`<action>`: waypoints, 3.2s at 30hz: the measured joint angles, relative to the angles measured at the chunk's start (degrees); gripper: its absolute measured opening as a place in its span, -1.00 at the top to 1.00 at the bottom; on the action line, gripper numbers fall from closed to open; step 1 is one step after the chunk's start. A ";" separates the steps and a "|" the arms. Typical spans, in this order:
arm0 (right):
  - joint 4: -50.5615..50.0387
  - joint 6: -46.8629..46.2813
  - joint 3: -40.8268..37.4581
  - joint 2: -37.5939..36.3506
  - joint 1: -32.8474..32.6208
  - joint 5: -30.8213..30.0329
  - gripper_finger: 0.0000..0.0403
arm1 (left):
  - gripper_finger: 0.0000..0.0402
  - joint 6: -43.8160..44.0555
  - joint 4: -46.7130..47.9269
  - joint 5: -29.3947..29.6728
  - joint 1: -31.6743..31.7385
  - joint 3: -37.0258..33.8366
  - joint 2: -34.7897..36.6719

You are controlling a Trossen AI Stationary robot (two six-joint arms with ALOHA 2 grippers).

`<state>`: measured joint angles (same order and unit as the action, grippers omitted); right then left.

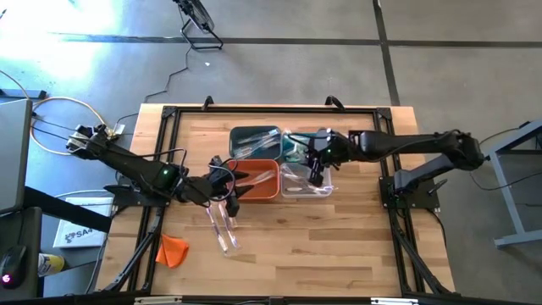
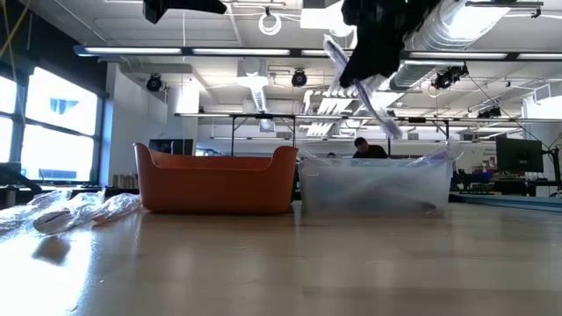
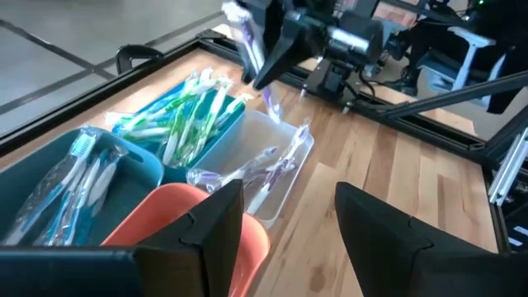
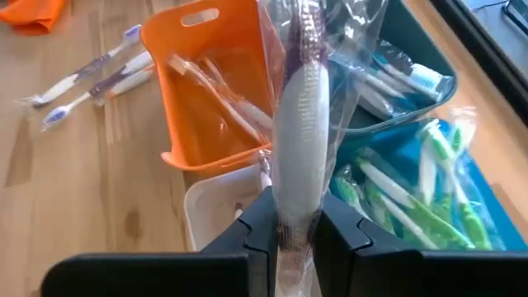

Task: Pick & Place Toothbrushes
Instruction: Put the purple toothbrush into the transparent bin

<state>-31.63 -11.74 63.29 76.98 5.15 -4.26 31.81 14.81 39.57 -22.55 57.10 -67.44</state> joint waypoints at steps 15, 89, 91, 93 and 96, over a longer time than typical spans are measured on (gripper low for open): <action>15.54 -1.96 -16.54 0.38 0.11 -0.18 0.73 | 0.05 0.19 0.26 0.00 0.00 0.00 0.00; 34.48 5.33 -10.72 -21.83 0.26 14.67 0.96 | 0.44 78.55 28.28 -25.31 -11.34 0.00 -2.31; 34.38 5.85 -10.72 -21.83 0.26 14.67 0.96 | 0.45 82.43 31.43 -26.24 -11.32 0.00 -3.20; 33.97 5.85 -10.72 -21.81 0.26 14.66 0.96 | 0.45 85.68 33.73 -27.61 -11.23 0.02 -4.07; 33.35 5.89 -10.72 -21.81 0.26 14.66 0.96 | 0.45 88.81 36.16 -29.23 -11.23 0.00 -5.71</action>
<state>1.72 -5.84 52.58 55.18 5.41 10.40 120.62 50.97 10.34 -33.78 57.10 -73.15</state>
